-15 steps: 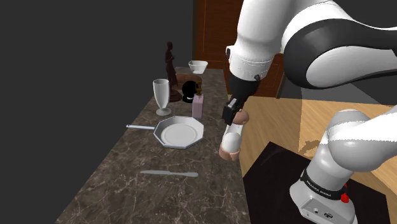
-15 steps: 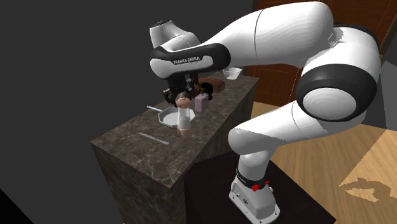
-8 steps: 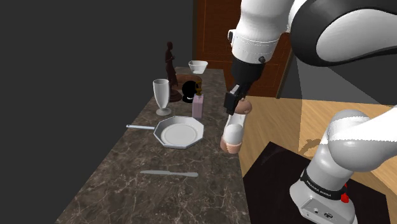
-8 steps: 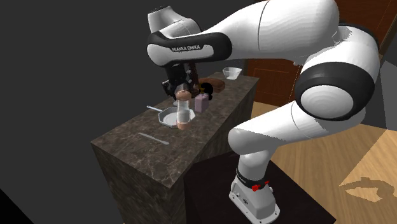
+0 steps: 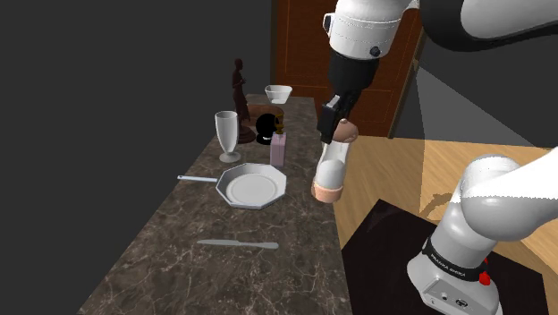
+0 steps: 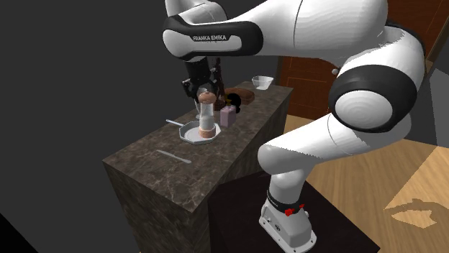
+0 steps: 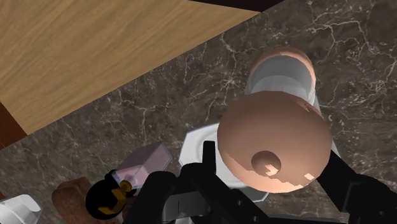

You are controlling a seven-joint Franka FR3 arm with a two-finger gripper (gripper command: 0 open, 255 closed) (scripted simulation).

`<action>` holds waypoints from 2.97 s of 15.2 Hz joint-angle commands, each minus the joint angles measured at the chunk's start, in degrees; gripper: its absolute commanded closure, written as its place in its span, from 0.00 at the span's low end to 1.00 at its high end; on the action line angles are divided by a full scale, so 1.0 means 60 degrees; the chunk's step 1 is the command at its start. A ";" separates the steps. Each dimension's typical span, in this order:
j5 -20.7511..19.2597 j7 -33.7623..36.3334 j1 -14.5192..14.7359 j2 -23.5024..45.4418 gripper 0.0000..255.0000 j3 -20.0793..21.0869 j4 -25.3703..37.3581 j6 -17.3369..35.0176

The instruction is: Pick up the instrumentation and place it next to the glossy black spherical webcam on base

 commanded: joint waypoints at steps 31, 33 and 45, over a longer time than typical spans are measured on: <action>-0.2045 -0.3810 -0.1771 0.3293 1.00 -0.3176 0.2730 0.1086; -0.2135 -0.4113 -0.1914 0.3748 1.00 -0.3396 0.3099 0.1234; -0.2246 -0.5904 -0.2701 0.7030 1.00 -0.4470 0.6457 0.1528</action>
